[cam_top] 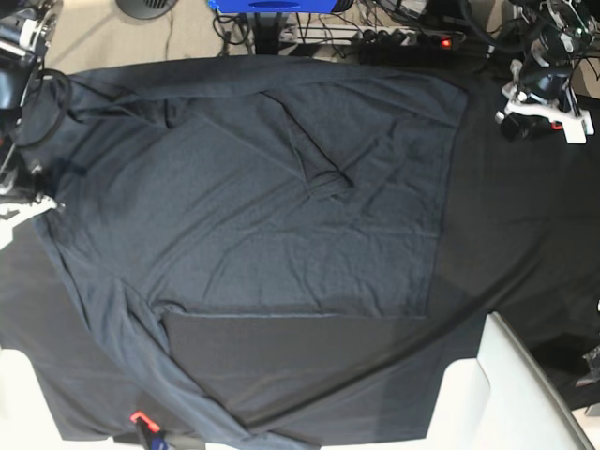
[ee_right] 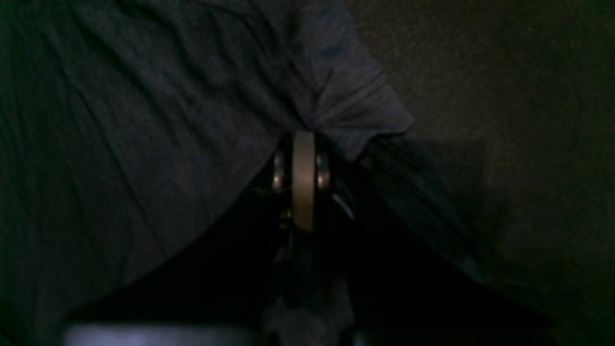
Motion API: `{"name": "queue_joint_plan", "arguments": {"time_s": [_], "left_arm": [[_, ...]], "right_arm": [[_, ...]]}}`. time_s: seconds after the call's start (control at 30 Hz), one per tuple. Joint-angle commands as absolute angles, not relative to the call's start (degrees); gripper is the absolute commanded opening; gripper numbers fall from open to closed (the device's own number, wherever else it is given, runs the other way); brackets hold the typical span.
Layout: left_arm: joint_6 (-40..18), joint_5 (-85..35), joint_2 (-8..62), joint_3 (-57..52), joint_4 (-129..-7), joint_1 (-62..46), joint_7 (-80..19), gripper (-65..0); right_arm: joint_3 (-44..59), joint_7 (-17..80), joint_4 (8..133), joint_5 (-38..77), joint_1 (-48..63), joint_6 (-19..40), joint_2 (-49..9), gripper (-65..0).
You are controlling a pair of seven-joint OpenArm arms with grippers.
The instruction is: Fold the T-shirt properly
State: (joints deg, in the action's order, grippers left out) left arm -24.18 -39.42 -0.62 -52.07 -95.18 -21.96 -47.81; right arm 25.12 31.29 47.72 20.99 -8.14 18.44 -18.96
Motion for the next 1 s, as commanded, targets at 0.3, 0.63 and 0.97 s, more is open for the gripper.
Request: {"name": "queue_joint_plan", "arguments": {"time_s": [0.3, 0.63, 0.97], "left_arm": [[-24.57, -40.4, -0.04, -52.44, -95.96, -22.11, -46.9, -65.0], [-24.57, -40.4, -0.13, -52.44, -95.96, -22.11, -46.9, -65.0], [-24.57, -40.4, -0.13, -52.44, -95.96, -22.37, -46.9, -65.0]], "right_arm": [[25.27, 28.79, 43.47, 20.35, -11.56, 17.71, -23.43, -65.0], [25.27, 28.7, 42.86, 20.35, -12.44, 17.71, -24.22, -65.0], [25.27, 21.49, 42.51, 13.67, -12.44, 13.14, -23.78, -65.0]]}}
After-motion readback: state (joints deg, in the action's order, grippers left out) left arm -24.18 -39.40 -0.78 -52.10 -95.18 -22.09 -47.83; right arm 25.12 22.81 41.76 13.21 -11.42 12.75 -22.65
